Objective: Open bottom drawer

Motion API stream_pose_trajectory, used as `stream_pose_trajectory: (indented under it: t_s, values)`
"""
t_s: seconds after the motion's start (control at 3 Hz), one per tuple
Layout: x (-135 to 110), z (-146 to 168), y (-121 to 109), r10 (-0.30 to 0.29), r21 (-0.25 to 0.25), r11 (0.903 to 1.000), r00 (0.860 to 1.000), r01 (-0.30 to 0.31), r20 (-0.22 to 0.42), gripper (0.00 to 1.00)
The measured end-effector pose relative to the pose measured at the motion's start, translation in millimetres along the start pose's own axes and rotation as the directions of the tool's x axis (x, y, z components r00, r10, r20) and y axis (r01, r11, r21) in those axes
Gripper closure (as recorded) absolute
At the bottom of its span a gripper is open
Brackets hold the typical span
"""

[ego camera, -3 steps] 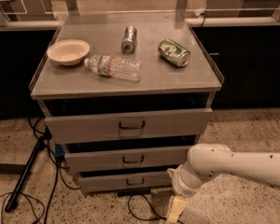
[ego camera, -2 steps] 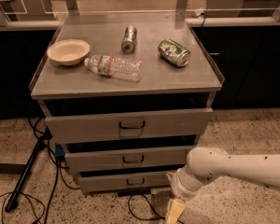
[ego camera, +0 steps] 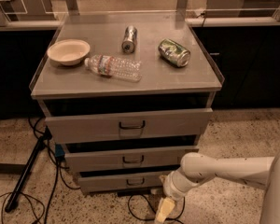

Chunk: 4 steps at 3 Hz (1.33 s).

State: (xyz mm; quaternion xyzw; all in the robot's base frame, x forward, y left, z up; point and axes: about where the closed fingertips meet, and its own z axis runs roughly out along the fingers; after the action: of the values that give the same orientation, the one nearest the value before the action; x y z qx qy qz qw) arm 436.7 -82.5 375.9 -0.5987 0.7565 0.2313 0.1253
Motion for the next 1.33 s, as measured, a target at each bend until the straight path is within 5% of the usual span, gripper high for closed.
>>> stream_pose_trajectory:
  t_s: [0.33,0.67,1.0,1.33]
  values:
    - [0.1,0.6,0.1,0.001,-0.001,1.0000,1.000,-0.001,0.000,0.00]
    - [7.6,25.2,-1.7,0.018,-0.019,0.9997,1.000,-0.018,0.018,0.00]
    - [6.1,83.4,-20.1,0.022,-0.057,0.9982,1.000,-0.020,0.023,0.00]
    - [7.9,87.3,-20.3,0.023,-0.054,0.9983,0.999,-0.022,0.024,0.00]
